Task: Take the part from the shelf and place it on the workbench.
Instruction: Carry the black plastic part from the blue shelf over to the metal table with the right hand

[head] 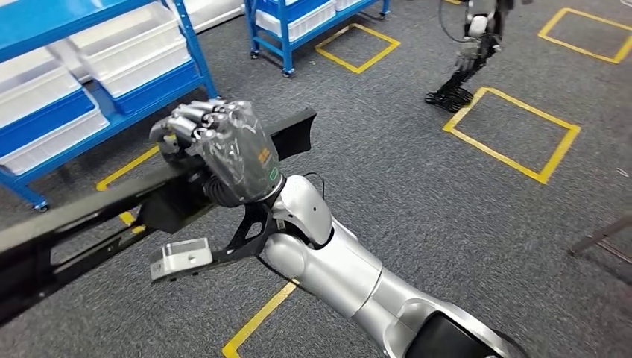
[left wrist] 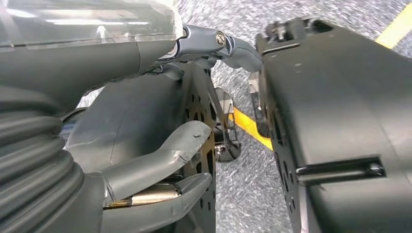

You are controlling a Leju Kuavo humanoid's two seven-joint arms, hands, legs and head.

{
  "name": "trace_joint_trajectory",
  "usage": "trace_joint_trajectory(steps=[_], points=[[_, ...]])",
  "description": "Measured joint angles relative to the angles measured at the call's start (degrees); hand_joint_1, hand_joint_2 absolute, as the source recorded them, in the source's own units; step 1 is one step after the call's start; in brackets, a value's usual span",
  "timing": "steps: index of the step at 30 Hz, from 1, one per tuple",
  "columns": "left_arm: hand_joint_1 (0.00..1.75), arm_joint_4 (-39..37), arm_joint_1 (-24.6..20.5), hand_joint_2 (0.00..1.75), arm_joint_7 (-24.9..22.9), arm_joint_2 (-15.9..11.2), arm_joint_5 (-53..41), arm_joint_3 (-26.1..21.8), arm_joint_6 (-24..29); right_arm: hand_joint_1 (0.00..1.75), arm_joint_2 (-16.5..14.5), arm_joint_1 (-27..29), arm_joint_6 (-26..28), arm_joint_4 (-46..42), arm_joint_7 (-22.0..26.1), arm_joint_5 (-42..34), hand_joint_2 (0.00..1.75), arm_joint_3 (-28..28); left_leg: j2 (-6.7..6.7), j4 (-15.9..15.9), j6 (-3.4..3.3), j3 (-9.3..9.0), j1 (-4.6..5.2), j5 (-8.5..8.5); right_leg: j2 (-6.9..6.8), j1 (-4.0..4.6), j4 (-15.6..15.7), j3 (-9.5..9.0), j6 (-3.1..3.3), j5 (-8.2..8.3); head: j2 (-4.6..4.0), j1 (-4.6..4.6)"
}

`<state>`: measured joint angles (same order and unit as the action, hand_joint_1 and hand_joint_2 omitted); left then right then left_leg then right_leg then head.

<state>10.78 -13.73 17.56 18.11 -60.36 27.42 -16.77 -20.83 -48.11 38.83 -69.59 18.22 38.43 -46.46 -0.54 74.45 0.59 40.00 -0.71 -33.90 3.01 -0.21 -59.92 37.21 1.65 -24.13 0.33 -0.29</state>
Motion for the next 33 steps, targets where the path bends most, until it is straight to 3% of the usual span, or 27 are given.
trace_joint_trajectory(steps=[2, 4, 6, 8, 10, 12, 14, 15, 16, 19, 21, 23, 24, 26, 27, 29, 30, 31, 33], points=[[0.0, 0.03, -0.32, 1.75, 0.54, -0.03, 1.29, 1.53, 0.33, 1.75, 0.0, -0.76, 0.54, -0.07, -0.18, -0.23, 1.75, 0.02, 0.93, -5.95, -0.47, -2.4, 0.0, 4.32, 1.58, 0.01, -0.19, -0.02, -0.03, 0.02, 0.0, 0.0], [0.0, 0.08, -0.7, 1.75, 1.0, -0.09, 2.94, 3.31, 0.86, 1.75, 0.0, -1.48, 0.7, -0.34, -0.17, -0.16, 1.75, 0.25, 3.52, -12.58, -0.93, -5.23, -0.07, 7.03, 2.89, -0.04, -0.38, 0.2, -0.33, 0.14, 0.0, 0.01], [0.0, 0.26, -1.14, 1.75, 1.06, -0.16, 5.07, 5.56, 1.38, 1.75, 0.01, -1.91, 0.86, -0.87, -0.16, -0.08, 1.75, 0.78, 4.89, -14.85, -1.17, -6.13, 0.03, 7.28, 3.92, -0.32, -0.29, 0.62, -1.02, 0.5, 0.0, 0.01], [0.0, 0.65, -1.63, 1.75, 0.88, -0.19, 7.19, 8.05, 1.73, 1.75, 0.03, -2.2, 0.97, -1.46, -0.16, -0.09, 1.75, 1.39, 3.85, -15.49, -1.54, -6.3, 0.0, 7.76, 4.51, -0.46, -0.03, 0.91, -1.79, 0.82, 0.0, 0.02], [0.0, 1.0, -2.1, 1.75, 0.7, -0.19, 8.72, 10.21, 1.97, 1.75, 0.04, -2.6, 1.03, -2.11, -0.15, -0.1, 1.75, 1.93, 2.43, -16.34, -2.09, -6.54, -0.22, 8.36, 2.07, -0.16, -1.81, 1.84, -2.33, -0.64, 0.0, 0.11], [0.0, 1.11, -2.38, 1.75, 0.49, -0.25, 9.89, 11.85, 2.09, 1.75, 0.05, -2.78, 1.09, -2.74, 0.03, -0.09, 1.75, 2.21, 0.84, -16.66, -2.41, -6.6, -0.15, 8.56, -1.34, -0.04, -7.92, 4.69, -2.64, -4.23, 0.0, 0.24], [0.0, 1.11, -2.49, 1.75, 0.29, -0.38, 11.0, 13.16, 2.25, 1.75, 0.13, -2.28, 1.12, -3.06, 0.56, 0.15, 1.75, 2.38, -0.82, -16.62, -2.51, -6.55, -0.06, 8.49, -2.41, -0.21, -14.6, 7.83, -2.91, -6.74, 0.0, 0.28], [0.0, 1.11, -2.54, 1.75, 0.23, -0.44, 11.57, 13.81, 2.37, 1.75, 0.21, -1.81, 1.12, -3.13, 0.99, 0.42, 1.75, 2.51, -1.63, -16.57, -2.51, -6.54, -0.06, 8.42, -2.63, -0.33, -15.68, 8.3, -3.03, -6.61, 0.0, 0.28], [0.0, 1.11, -2.62, 1.75, 0.2, -0.48, 12.03, 14.39, 2.5, 1.75, 0.28, -1.32, 1.13, -3.2, 1.42, 0.7, 1.75, 2.68, -2.37, -16.47, -2.47, -6.54, -0.06, 8.31, -2.89, -0.45, -14.42, 7.56, -3.12, -5.45, 0.0, 0.28], [0.0, 1.1, -2.87, 1.75, 0.17, -0.54, 12.86, 15.86, 2.75, 1.75, 0.41, -0.38, 1.14, -3.5, 2.37, 1.27, 1.75, 3.14, -4.1, -15.82, -1.93, -6.5, 0.13, 7.66, -5.73, -0.3, -3.53, 1.75, -2.88, -1.04, 0.0, 0.27], [0.0, 1.09, -2.9, 1.75, 0.08, -0.62, 12.99, 16.45, 2.84, 1.75, 0.54, -0.03, 1.16, -3.74, 2.64, 1.51, 1.75, 3.37, -4.94, -15.54, -1.33, -6.53, 0.45, 7.31, -6.77, 0.09, -0.33, 0.23, -2.19, -0.56, 0.0, 0.25], [0.0, 1.09, -2.9, 1.75, -0.06, -0.69, 13.14, 16.77, 2.81, 1.75, 0.8, 0.37, 1.18, -3.89, 2.69, 1.82, 1.75, 3.67, -5.89, -15.62, -0.75, -6.81, 0.51, 7.12, -5.55, 0.2, -0.25, 0.3, -1.47, -0.42, 0.0, 0.24], [0.0, 1.09, -2.89, 1.75, -0.13, -0.7, 13.28, 16.82, 2.78, 1.75, 0.94, 0.54, 1.19, -3.95, 2.67, 1.97, 1.75, 3.79, -5.71, -15.38, -0.43, -6.88, 0.39, 6.71, -4.95, 0.12, -0.11, 0.25, -1.14, -0.32, 0.0, 0.23], [0.0, 1.09, -2.84, 1.75, -0.21, -0.77, 13.56, 16.84, 2.69, 1.75, 1.11, 0.71, 1.19, -4.11, 2.61, 2.15, 1.75, 3.93, -3.58, -12.31, 0.07, -5.69, 0.13, 4.39, -3.73, -0.17, 0.18, 0.13, -0.47, -0.06, 0.0, 0.21], [0.0, 1.09, -2.76, 1.75, -0.22, -0.84, 13.67, 16.85, 2.59, 1.75, 1.17, 0.79, 1.19, -4.16, 2.6, 2.18, 1.75, 3.97, -2.01, -8.98, 0.23, -4.16, 0.03, 2.58, -3.08, -0.22, 0.23, 0.12, -0.25, 0.02, 0.0, 0.21], [0.0, 1.08, -2.47, 1.75, -0.17, -0.98, 13.85, 16.85, 2.27, 1.75, 1.34, 1.05, 1.19, -4.18, 2.59, 2.17, 1.75, 4.04, -0.38, -1.56, 0.31, -0.45, 0.01, -0.32, -1.67, -0.12, 0.21, 0.16, -0.05, 0.09, 0.0, 0.2], [0.0, 1.07, -2.31, 1.75, -0.12, -1.02, 13.91, 16.84, 2.13, 1.75, 1.5, 1.23, 1.19, -4.18, 2.59, 2.17, 1.75, 4.12, -0.1, 0.49, 0.24, 0.77, 0.02, -0.47, -0.87, -0.03, 0.17, 0.15, -0.03, 0.1, 0.0, 0.2], [0.0, 1.07, -2.18, 1.75, -0.05, -1.04, 13.94, 16.85, 2.04, 1.75, 1.69, 1.37, 1.19, -4.19, 2.59, 2.16, 1.75, 4.27, 0.07, 0.38, 0.05, 1.0, 0.03, 0.5, -0.07, 0.05, 0.12, 0.14, -0.03, 0.11, 0.0, 0.2], [0.0, 1.07, -2.04, 1.75, 0.08, -1.08, 13.85, 16.84, 2.14, 1.75, 2.04, 1.54, 1.19, -4.34, 2.6, 2.26, 1.75, 4.78, 1.22, -5.82, -0.67, -1.39, 0.09, 4.88, 1.59, 0.13, -0.01, 0.11, -0.03, 0.12, 0.0, 0.2]])
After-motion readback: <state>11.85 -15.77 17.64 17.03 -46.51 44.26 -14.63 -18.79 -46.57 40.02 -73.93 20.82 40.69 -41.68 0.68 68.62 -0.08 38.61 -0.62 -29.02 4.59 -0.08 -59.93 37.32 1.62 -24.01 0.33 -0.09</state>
